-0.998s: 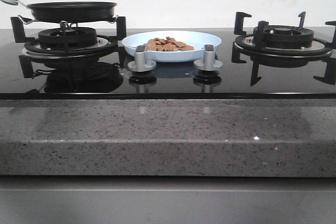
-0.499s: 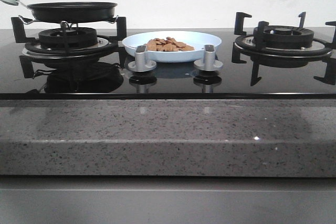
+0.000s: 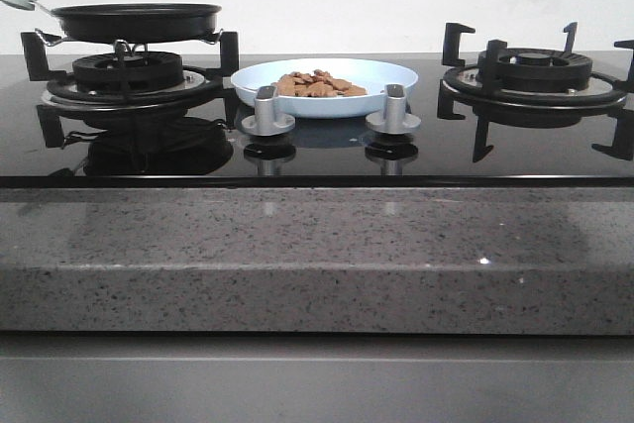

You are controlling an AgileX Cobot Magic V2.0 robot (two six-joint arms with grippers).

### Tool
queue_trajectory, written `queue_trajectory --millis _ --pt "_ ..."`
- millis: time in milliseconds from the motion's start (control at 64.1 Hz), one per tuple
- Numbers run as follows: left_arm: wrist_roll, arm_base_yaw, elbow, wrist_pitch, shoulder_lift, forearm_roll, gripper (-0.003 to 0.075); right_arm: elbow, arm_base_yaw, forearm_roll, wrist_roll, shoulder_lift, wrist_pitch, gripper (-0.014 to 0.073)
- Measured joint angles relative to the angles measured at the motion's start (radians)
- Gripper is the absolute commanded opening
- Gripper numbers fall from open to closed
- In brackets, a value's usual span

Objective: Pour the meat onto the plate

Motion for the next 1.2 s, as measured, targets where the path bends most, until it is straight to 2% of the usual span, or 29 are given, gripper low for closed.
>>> queue_trajectory --millis 359,546,827,967,1201 --pt "0.0 0.002 0.008 -0.007 -0.015 -0.004 -0.002 0.0 0.0 0.0 0.0 0.0 0.001 -0.012" --pt "0.0 0.083 0.059 -0.04 -0.172 -0.006 -0.002 0.0 0.0 0.0 0.0 0.0 0.002 -0.012" --pt "0.0 0.126 0.273 -0.136 -0.458 -0.028 -0.002 0.0 0.0 0.0 0.0 0.0 0.002 -0.012" --pt "-0.041 0.126 0.422 -0.242 -0.53 -0.045 -0.002 0.0 0.0 0.0 0.0 0.0 0.002 -0.012" --pt "-0.129 0.124 0.668 -0.453 -0.68 0.031 -0.002 0.0 0.0 0.0 0.0 0.0 0.003 -0.012"
